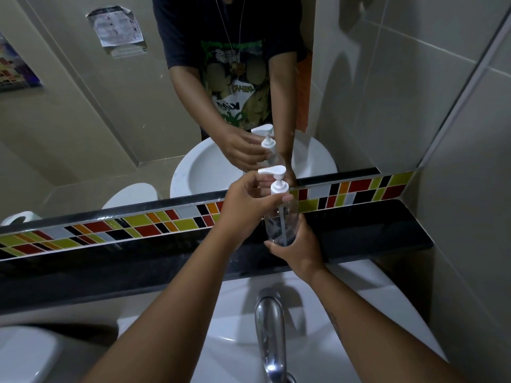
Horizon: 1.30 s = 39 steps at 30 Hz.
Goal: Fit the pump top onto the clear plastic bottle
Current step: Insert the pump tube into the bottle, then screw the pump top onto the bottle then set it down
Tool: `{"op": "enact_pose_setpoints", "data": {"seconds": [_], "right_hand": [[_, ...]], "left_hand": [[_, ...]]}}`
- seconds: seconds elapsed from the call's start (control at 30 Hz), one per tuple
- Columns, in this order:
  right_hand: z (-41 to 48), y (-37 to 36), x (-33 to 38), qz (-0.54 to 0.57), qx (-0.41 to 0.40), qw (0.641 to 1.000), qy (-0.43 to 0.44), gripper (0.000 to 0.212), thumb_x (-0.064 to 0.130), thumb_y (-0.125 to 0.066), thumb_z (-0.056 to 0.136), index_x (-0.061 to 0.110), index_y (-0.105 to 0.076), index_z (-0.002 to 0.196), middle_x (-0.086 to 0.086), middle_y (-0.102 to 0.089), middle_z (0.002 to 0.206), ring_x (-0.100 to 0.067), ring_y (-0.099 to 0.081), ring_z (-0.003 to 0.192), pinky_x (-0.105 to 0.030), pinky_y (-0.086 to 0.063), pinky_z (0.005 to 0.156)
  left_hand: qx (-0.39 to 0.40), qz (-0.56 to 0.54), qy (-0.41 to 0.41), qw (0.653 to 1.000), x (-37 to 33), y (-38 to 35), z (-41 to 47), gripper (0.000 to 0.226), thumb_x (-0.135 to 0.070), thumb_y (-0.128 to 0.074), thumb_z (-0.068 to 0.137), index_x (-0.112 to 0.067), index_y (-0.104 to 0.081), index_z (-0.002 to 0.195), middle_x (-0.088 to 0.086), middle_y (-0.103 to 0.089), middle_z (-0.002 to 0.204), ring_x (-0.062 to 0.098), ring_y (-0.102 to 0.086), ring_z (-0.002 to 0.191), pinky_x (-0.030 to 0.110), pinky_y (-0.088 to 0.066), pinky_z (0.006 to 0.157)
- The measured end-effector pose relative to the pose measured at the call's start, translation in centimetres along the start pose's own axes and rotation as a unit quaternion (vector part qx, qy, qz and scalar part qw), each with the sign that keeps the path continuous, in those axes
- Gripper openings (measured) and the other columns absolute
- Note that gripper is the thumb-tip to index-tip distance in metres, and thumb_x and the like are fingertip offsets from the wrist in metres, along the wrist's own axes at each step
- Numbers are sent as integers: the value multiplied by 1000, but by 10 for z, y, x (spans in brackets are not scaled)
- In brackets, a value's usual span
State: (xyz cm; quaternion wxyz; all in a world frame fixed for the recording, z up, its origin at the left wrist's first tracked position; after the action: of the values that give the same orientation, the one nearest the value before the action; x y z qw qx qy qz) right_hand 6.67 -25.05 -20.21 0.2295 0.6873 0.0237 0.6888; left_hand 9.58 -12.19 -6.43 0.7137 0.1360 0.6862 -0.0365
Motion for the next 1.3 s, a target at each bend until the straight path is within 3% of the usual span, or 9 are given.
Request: {"op": "enact_pose_setpoints", "data": {"seconds": [0.2,0.37,0.53,0.73,0.83,0.97,1.1,1.2,1.3], "right_hand": [[1,-1,-3,-11,-6,1000,1,81,44,-86,50,28,-47,119,-4,-64,114,-18,-65,102,-35,-56,84],[-1,1,2,16,10,1000,23,79,31,-89,59,27,-45,125,6,-63,117,-7,-61,106,-19,-50,87],[-1,0,0,13,15,1000,21,85,41,-88,57,26,-43,127,-1,-61,124,-13,-60,113,-31,-53,93],[2,-2,-1,9,7,1000,3,81,31,-90,56,23,-47,123,-2,-62,118,-14,-62,104,-16,-45,79],[1,0,2,20,8,1000,12,79,26,-91,57,21,-48,124,5,-62,111,-3,-61,94,-2,-42,74],[-1,0,4,32,23,999,21,79,24,-90,60,26,-45,125,10,-61,113,2,-61,99,-4,-45,77],[-1,0,6,25,28,999,16,87,30,-89,61,28,-39,133,10,-57,120,0,-55,105,-5,-40,80],[0,0,4,15,19,1000,12,83,32,-90,58,27,-43,128,2,-61,121,-8,-59,105,-8,-43,78],[0,0,2,4,7,1000,17,80,35,-89,56,28,-45,122,-1,-63,117,-12,-63,103,-13,-47,78]], "left_hand": [[22,-13,-1,1000,1,8,-5,27,-5,-79,85,-9,-75,112,7,-82,107,17,-78,101,28,-62,87],[44,30,-15,998,-1,-8,-5,33,-15,-82,85,-10,-74,117,7,-80,111,23,-75,107,39,-63,92],[2,60,-22,998,-4,-18,-2,34,-19,-84,83,-8,-73,113,8,-79,106,24,-76,100,38,-64,85],[-13,-17,0,1000,4,0,-4,30,-5,-85,80,-13,-68,103,6,-79,96,18,-77,92,30,-64,83],[9,-11,-11,1000,6,1,-4,28,-4,-81,84,-8,-71,110,9,-81,103,19,-77,96,33,-63,86],[23,18,-21,999,6,-9,-5,30,-9,-80,87,-9,-70,116,10,-79,109,28,-75,106,39,-62,90],[-34,10,-15,999,5,-16,-5,38,-13,-87,79,-7,-69,112,12,-78,103,26,-76,97,26,-62,75],[-32,-13,10,999,9,-9,-4,33,-10,-87,78,-8,-70,106,13,-80,100,30,-78,96,42,-65,85],[17,13,13,1000,7,-3,-1,30,-10,-83,83,-7,-73,111,10,-82,102,26,-79,98,45,-62,93]]}}
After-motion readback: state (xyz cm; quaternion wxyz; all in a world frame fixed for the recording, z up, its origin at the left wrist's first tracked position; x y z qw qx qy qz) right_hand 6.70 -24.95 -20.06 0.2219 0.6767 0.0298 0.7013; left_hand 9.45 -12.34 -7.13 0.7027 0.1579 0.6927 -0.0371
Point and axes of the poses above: each hand's wrist, its own z-axis towards the middle knuckle, its own y-axis out of the back of the hand, x = y × z, the point moved 4 cm from there along z, towards the middle knuckle
